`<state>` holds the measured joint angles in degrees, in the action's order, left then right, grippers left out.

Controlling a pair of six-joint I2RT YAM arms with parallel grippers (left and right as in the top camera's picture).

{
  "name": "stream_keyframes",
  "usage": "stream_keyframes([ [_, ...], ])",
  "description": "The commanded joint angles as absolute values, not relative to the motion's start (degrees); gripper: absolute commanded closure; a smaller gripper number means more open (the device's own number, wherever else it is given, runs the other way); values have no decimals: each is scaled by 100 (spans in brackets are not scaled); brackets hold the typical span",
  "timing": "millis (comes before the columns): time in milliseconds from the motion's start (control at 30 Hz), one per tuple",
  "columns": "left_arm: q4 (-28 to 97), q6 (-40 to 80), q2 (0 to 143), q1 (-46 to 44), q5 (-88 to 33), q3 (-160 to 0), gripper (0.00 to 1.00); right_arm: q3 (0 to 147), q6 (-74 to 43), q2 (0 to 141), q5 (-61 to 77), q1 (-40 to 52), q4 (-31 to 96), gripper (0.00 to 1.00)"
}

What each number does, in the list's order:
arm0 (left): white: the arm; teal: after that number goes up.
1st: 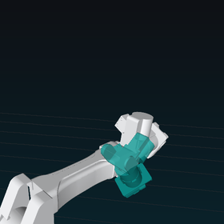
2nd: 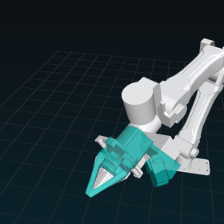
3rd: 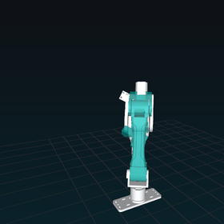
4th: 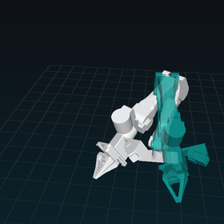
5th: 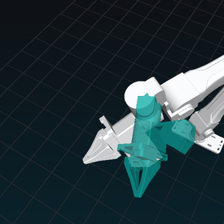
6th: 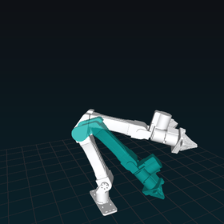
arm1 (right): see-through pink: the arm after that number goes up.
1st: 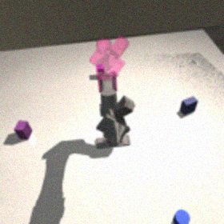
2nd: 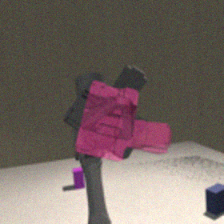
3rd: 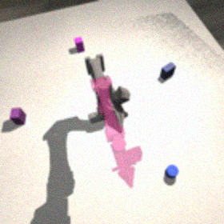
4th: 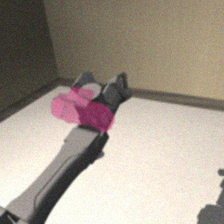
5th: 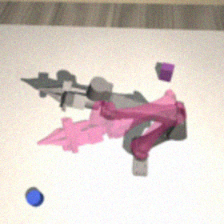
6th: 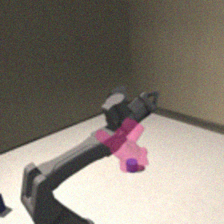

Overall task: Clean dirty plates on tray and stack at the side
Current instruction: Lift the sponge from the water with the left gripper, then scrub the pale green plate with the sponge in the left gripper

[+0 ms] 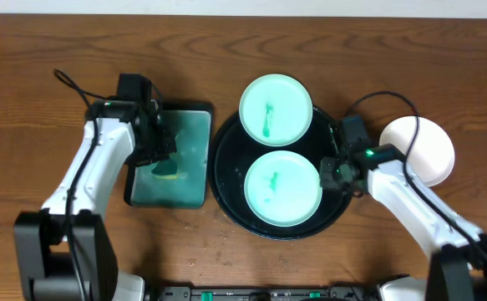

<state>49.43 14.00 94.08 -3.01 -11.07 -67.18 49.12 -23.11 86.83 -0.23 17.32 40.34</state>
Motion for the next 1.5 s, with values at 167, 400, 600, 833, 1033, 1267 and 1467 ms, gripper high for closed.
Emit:
stream_keyframes([
  [167, 4200, 1208, 9642, -307, -1308, -6145, 93, 4967, -1295, 9286, 1249, 1697, 3758, 82],
  [400, 3459, 1208, 10272, -307, -1308, -5489, 92, 4965, -1166, 9504, 1253, 1693, 3763, 83],
  [600, 3972, 1227, 10097, -307, -1284, -5885, 93, 4965, -1212, 9522, 1225, 1691, 3559, 87],
  [833, 5087, 1229, 9400, -395, -1291, -6908, 93, 4965, -1863, 9526, 862, 1691, 3374, 99],
  [1033, 5258, 1667, 9015, -1046, -1584, -7019, 93, 4965, -1796, 9526, 860, 1741, 3385, 99],
  [1267, 4539, 2685, 9181, -2480, -1664, -6794, 93, 4960, -1994, 9529, 801, 1785, 3404, 99],
  [1467, 3450, 3319, 9719, -3642, -1894, -6792, 93, 4960, -1992, 9529, 794, 1804, 3472, 99],
])
